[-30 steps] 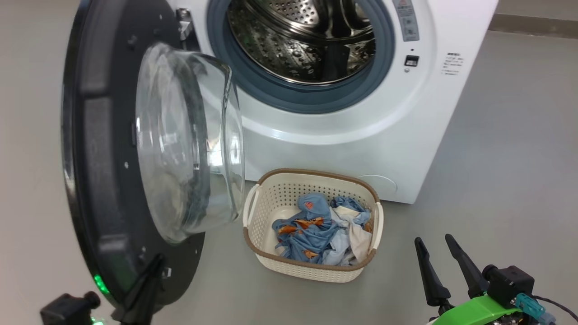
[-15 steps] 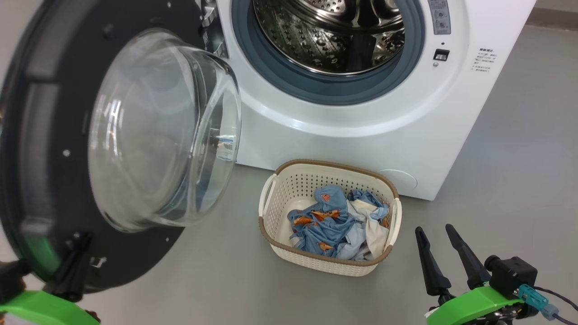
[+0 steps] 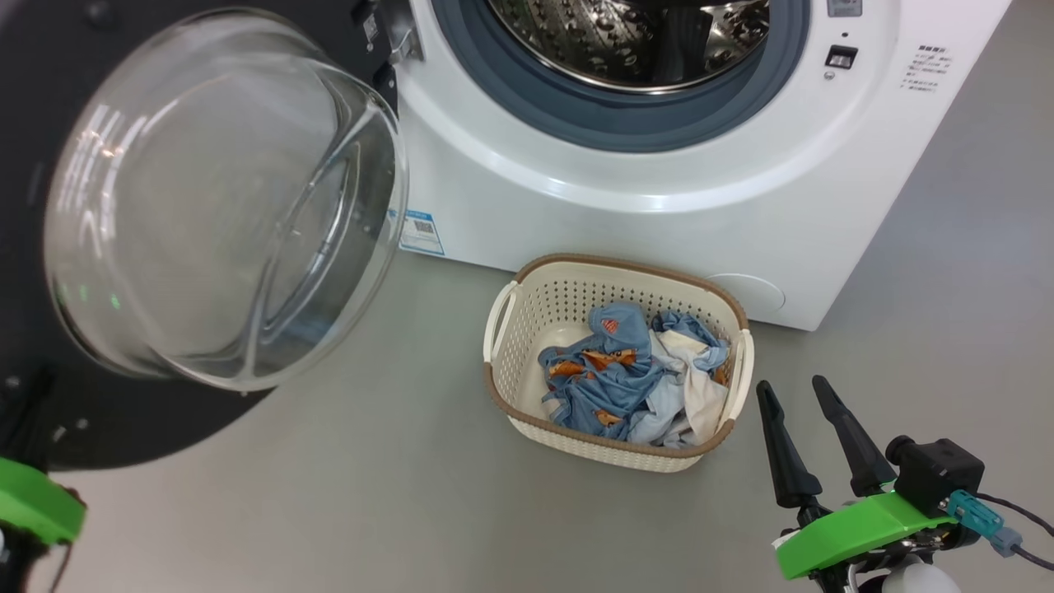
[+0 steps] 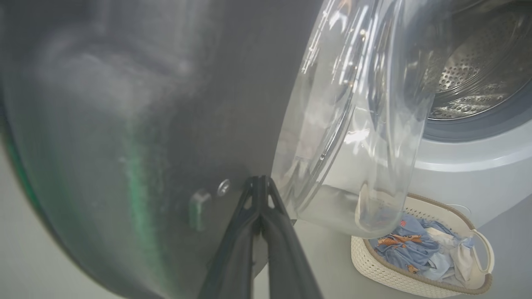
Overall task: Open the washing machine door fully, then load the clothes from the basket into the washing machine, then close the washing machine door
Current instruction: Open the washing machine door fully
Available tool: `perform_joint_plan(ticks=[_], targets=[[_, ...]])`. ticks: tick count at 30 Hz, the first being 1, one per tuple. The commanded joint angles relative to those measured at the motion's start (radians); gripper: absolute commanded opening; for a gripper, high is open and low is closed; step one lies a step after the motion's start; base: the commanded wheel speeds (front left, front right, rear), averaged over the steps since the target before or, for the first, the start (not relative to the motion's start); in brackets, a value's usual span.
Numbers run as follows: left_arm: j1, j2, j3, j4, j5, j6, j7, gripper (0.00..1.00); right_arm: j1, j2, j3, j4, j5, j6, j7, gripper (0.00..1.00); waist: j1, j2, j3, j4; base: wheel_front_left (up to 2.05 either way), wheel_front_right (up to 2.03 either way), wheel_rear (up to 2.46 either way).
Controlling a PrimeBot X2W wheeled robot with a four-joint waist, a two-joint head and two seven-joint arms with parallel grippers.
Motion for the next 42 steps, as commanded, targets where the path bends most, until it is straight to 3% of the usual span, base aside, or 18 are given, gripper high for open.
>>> perform_joint_plan(ticks=[1,11,19,29,42], targets=[[-0.061,0.083,0.049,0.01,-0.006,0.006,-0.014,0.0,-0.034,0.0,0.03,-0.021,0.002,0.002,-0.012,1.0,0.0,0.0,0.013,0.005,0.0,0.0,0.0],[-0.238,0.147,-0.039,0.229,-0.039,0.004,-0.048,0.0,-0.08,0.0,0.044,-0.018,-0.005,0.002,-0.012,1.0,0.0,0.0,0.08,0.005,0.0,0.0,0.0],[-0.337,0.24,-0.129,0.333,-0.1,0.004,-0.073,0.0,-0.108,0.0,0.056,-0.019,-0.011,0.002,-0.012,1.0,0.0,0.0,0.127,-0.019,0.0,0.0,0.0],[-0.419,0.31,-0.261,0.397,-0.163,0.004,-0.086,0.0,-0.123,0.0,0.064,-0.019,-0.002,0.002,-0.012,1.0,0.0,0.0,0.154,-0.038,0.0,0.0,0.0],[-0.495,0.314,-0.377,0.475,-0.22,0.004,-0.097,0.0,-0.122,0.0,0.07,-0.011,0.016,0.002,-0.012,1.0,0.0,0.0,0.144,-0.045,0.0,0.0,0.0]])
